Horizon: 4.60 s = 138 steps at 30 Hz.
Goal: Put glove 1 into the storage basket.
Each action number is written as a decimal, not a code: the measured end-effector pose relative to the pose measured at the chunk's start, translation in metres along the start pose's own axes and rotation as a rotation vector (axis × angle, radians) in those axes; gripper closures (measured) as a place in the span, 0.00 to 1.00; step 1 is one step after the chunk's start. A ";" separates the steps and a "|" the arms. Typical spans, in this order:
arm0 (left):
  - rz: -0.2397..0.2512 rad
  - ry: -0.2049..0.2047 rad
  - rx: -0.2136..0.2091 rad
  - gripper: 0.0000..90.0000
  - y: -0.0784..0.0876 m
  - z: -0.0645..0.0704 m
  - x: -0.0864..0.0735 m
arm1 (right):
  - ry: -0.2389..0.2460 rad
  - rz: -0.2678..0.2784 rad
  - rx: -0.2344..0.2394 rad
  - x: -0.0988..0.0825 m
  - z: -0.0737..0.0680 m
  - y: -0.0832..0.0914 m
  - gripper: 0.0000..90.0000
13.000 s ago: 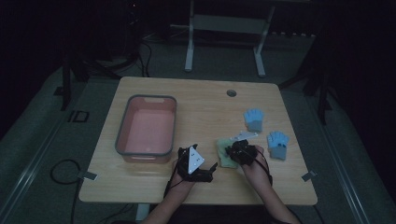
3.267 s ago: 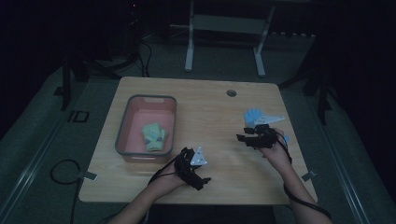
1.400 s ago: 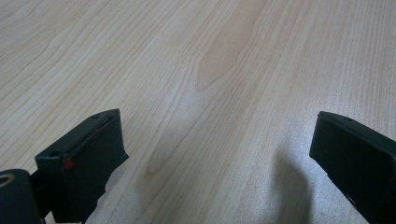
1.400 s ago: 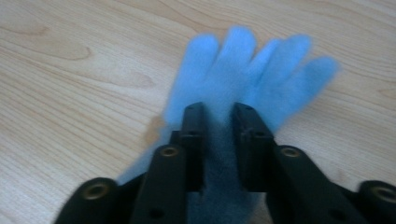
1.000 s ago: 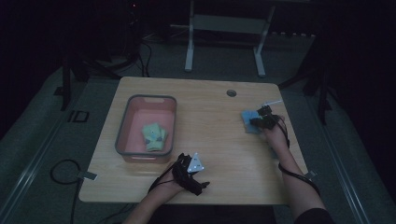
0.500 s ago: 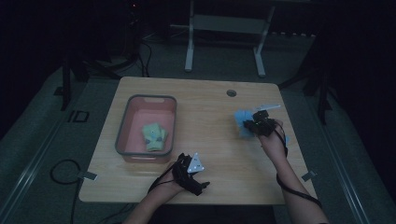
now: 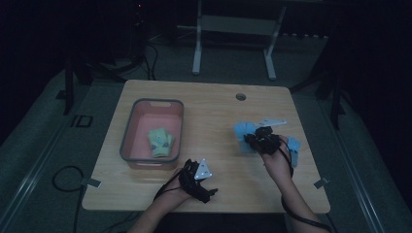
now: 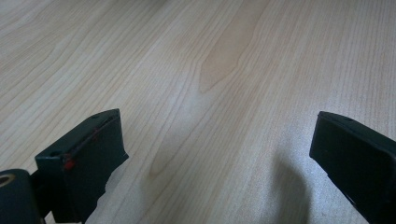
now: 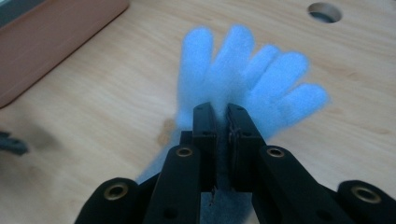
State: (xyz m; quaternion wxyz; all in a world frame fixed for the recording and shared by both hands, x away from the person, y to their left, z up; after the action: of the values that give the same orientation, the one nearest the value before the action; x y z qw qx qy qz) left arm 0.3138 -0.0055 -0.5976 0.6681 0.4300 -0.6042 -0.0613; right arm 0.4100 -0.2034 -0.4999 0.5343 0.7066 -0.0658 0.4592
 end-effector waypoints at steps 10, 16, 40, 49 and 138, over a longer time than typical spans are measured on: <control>0.006 -0.001 0.000 0.04 -0.001 0.001 0.001 | -0.043 -0.051 0.027 -0.038 -0.017 -0.013 0.93; 0.002 0.004 -0.005 0.04 -0.001 0.001 0.000 | -0.046 -0.078 0.024 -0.046 -0.019 -0.029 0.92; 0.003 0.001 -0.012 0.04 0.000 -0.001 -0.001 | 0.002 -0.071 0.035 -0.041 0.009 -0.029 0.77; -0.001 0.001 -0.009 0.04 0.000 -0.001 -0.001 | -0.002 -0.021 -0.044 -0.044 0.071 0.012 0.75; 0.006 -0.015 -0.002 0.04 0.002 -0.002 -0.004 | 0.090 -0.078 0.072 -0.086 0.090 0.004 0.69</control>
State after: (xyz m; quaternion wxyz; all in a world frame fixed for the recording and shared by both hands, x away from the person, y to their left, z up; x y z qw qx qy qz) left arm 0.3135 -0.0016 -0.5991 0.6641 0.4271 -0.6103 -0.0633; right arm 0.4111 -0.3128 -0.5597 0.5283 0.7061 0.0022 0.4715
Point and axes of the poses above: each handheld gripper's, and its own axes: y roughly backward along the jaws, x roughly out of its top, z roughly to its right, the point moved 5 cm from there along -y, roughly forward along the jaws, and after that the axes turned 2 degrees about x, right-handed, at the moved point
